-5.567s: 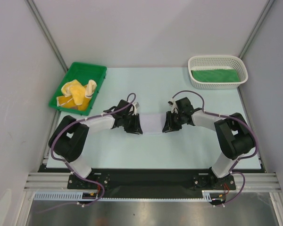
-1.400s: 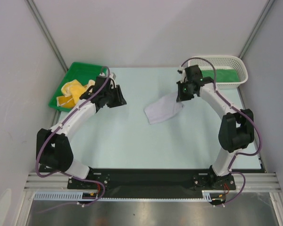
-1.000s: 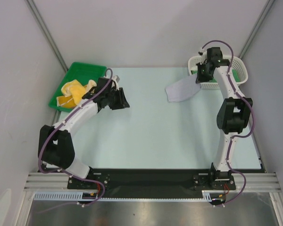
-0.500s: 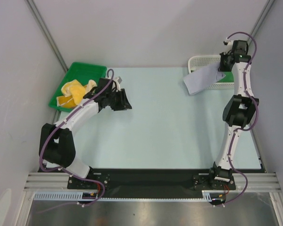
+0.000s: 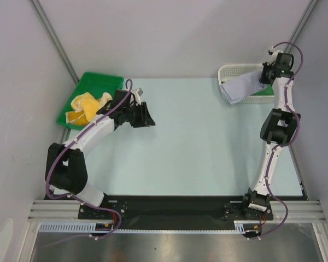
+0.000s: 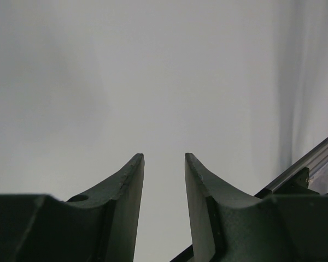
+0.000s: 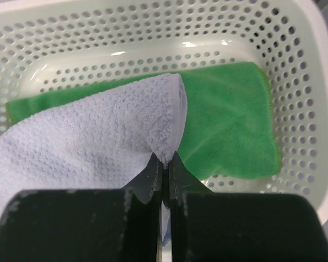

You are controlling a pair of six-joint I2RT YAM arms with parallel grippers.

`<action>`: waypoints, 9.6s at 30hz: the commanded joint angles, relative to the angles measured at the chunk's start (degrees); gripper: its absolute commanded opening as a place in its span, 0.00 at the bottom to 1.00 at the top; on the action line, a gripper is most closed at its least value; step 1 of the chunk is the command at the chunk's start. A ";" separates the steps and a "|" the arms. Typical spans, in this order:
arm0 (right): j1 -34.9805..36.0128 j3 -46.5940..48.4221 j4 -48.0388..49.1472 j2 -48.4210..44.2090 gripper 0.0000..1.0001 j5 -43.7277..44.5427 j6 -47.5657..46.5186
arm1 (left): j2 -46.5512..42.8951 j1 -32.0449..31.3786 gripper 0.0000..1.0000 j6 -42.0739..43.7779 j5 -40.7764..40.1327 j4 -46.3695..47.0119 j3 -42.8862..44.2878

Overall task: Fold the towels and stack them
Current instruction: Neatly place the folded towel into the bin, then grab crumpled towel, then move the towel to the center of the board, then flatten out the crumpled towel

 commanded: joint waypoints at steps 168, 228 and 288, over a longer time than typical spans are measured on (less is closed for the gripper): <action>32.62 -67.05 24.46 -37.60 0.65 -18.15 19.61 | 12.12 0.77 0.52 -0.52 -5.30 21.65 -8.18; 32.27 -51.40 53.64 -7.45 0.50 -44.86 26.99 | 9.75 4.64 0.00 9.33 -19.36 -0.58 10.45; 48.27 -60.89 6.88 -99.74 0.00 2.94 14.16 | -37.89 -12.42 0.00 -2.37 2.46 9.27 9.48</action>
